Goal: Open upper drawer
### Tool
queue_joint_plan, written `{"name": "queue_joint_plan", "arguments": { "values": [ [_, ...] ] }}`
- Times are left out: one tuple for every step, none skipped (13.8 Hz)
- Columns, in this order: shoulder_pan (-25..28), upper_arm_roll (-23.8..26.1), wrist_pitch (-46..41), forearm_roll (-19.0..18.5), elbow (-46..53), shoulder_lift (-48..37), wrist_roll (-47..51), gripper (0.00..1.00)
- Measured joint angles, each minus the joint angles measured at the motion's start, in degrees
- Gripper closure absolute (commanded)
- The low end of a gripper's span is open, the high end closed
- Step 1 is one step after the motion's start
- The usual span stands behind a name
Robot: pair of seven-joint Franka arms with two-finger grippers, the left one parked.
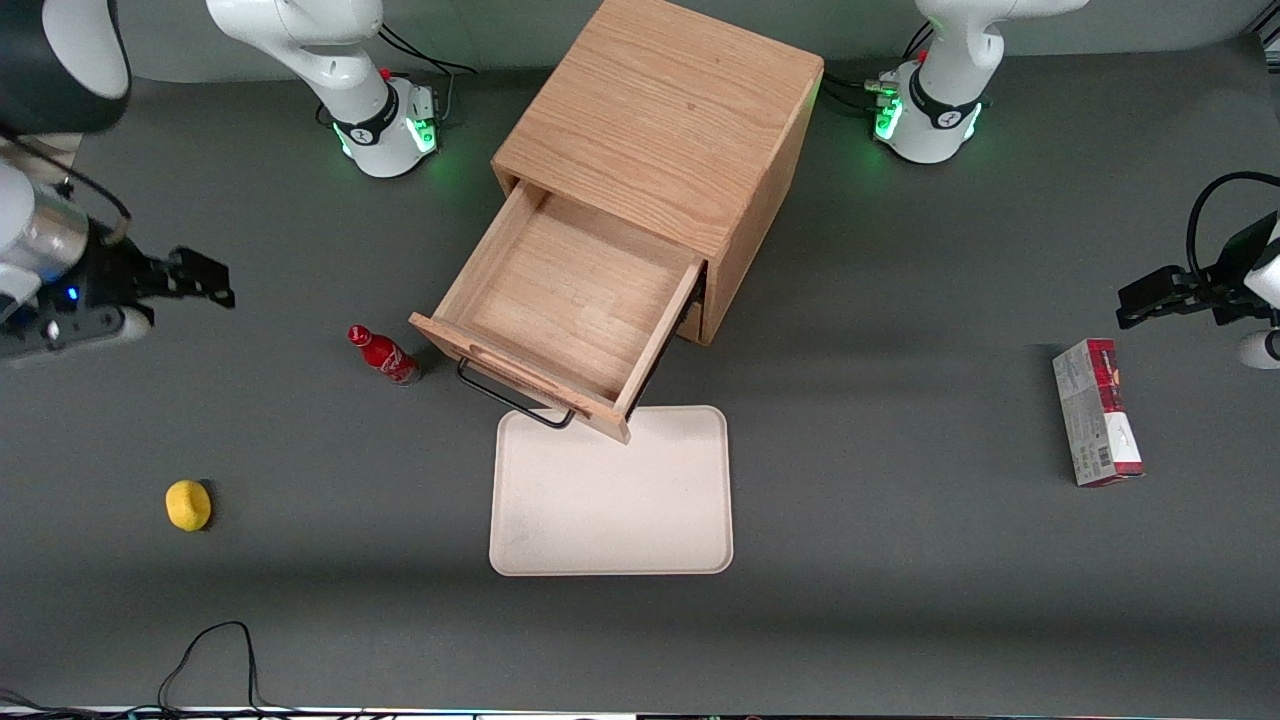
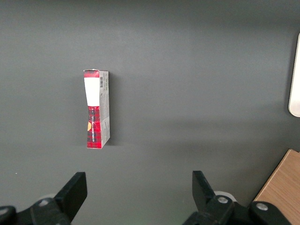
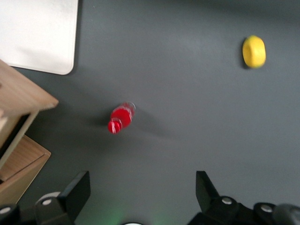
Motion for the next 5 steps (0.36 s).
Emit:
{"name": "queue_joint_plan", "arguments": {
  "values": [
    [0.01, -0.1, 0.0, 0.04, -2.6, -3.06, 0.93, 0.0],
    [0.09, -0.02, 0.01, 0.07, -4.16, -5.07, 1.68, 0.0],
    [0.2, 0.08, 0.01, 0.08, -4.71, -5.97, 2.23, 0.0],
    [0.22, 0.21, 0.03, 0.09, -4.73, -6.15, 2.95, 0.0],
    [0.22, 0.25, 0.03, 0.09, -4.74, -6.04, 3.99, 0.0]
  ]
}}
